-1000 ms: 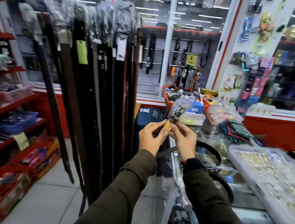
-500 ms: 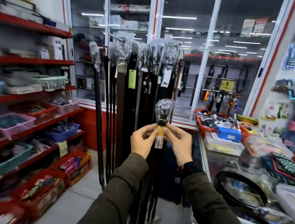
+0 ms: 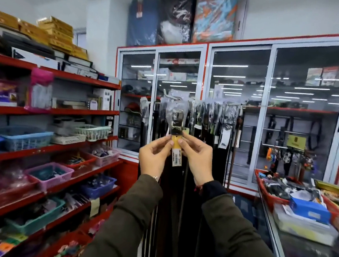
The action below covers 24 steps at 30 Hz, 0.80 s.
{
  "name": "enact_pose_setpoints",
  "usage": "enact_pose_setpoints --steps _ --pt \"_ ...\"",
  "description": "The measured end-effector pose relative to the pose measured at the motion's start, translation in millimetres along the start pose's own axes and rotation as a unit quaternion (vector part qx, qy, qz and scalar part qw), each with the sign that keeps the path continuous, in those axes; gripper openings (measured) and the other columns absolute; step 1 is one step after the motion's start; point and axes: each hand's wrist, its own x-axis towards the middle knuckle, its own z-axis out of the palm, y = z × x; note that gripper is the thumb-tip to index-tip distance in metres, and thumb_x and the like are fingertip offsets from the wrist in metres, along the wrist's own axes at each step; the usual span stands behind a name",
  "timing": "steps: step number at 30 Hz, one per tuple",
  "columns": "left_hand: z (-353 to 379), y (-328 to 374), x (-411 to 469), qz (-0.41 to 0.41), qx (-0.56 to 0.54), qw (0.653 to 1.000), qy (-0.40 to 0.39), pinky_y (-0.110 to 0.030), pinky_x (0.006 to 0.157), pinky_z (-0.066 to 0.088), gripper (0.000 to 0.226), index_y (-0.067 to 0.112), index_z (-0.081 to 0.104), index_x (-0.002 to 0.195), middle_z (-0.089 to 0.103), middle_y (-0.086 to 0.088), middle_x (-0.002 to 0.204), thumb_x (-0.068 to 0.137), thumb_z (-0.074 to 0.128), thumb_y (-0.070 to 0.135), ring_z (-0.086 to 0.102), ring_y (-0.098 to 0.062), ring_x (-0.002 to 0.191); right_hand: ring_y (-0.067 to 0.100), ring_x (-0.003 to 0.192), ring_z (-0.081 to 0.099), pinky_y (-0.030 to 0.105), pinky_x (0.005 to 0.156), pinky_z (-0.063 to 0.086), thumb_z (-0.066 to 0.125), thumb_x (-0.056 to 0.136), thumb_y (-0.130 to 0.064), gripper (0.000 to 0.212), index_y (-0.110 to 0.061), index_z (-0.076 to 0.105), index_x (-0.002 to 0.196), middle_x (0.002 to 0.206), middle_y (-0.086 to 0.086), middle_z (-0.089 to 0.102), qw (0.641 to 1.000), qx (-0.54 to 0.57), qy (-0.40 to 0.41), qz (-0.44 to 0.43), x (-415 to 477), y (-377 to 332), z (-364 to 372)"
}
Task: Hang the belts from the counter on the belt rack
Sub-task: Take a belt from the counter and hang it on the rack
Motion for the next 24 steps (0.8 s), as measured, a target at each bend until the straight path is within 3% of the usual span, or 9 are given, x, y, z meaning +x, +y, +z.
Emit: enact_pose_setpoints --steps 3,6,8,16,24 --pt "-4 23 26 0.012 -0.017 1.0 0.011 -0.033 0.081 0.059 0.015 0.018 0.078 0.097 0.079 -0.003 0.091 0.084 0.076 0.011 0.075 -0.02 0.093 0.012 0.089 0.072 0.025 0.079 0.057 0.073 0.085 -0.011 0.032 -0.009 0.071 0.117 0.1 0.012 0.076 1.0 -0.002 -0.002 -0.015 23 -17 24" --pt "-8 42 45 0.021 -0.024 0.999 0.01 -0.026 0.071 0.06 0.015 0.009 0.077 0.099 0.078 -0.01 0.091 0.084 0.076 0.01 0.074 -0.025 0.091 0.025 0.097 0.074 0.039 0.084 0.06 0.074 0.084 -0.013 0.031 -0.008 0.072 0.115 0.102 0.016 0.077 1.0 -0.002 0.0 -0.018 42 -25 42" --pt "-12 51 54 0.019 -0.021 1.0 0.008 -0.025 0.07 0.061 0.021 0.003 0.076 0.103 0.077 -0.016 0.095 0.084 0.076 0.011 0.075 -0.026 0.091 0.029 0.097 0.075 0.043 0.084 0.061 0.076 0.083 -0.016 0.026 -0.01 0.074 0.108 0.099 0.015 0.078 1.0 0.005 0.01 -0.017 49 -25 50" --pt "-17 60 71 -0.018 -0.06 0.998 -0.002 -0.024 0.068 0.061 0.022 0.002 0.076 0.105 0.077 -0.019 0.101 0.085 0.075 0.013 0.075 -0.026 0.092 0.023 0.081 0.076 0.029 0.066 0.061 0.075 0.084 -0.015 0.022 -0.003 0.076 0.103 0.091 0.015 0.078 0.999 0.016 0.029 -0.017 58 -37 67" --pt "-16 58 83 -0.031 -0.09 0.995 -0.012 -0.022 0.062 0.06 0.024 -0.003 0.073 0.107 0.076 -0.019 0.098 0.087 0.072 0.01 0.074 -0.013 0.07 0.014 0.069 0.074 0.026 0.06 0.058 0.075 0.084 -0.014 0.017 -0.005 0.075 0.098 0.083 0.009 0.077 0.999 0.018 0.038 -0.018 66 -39 72"
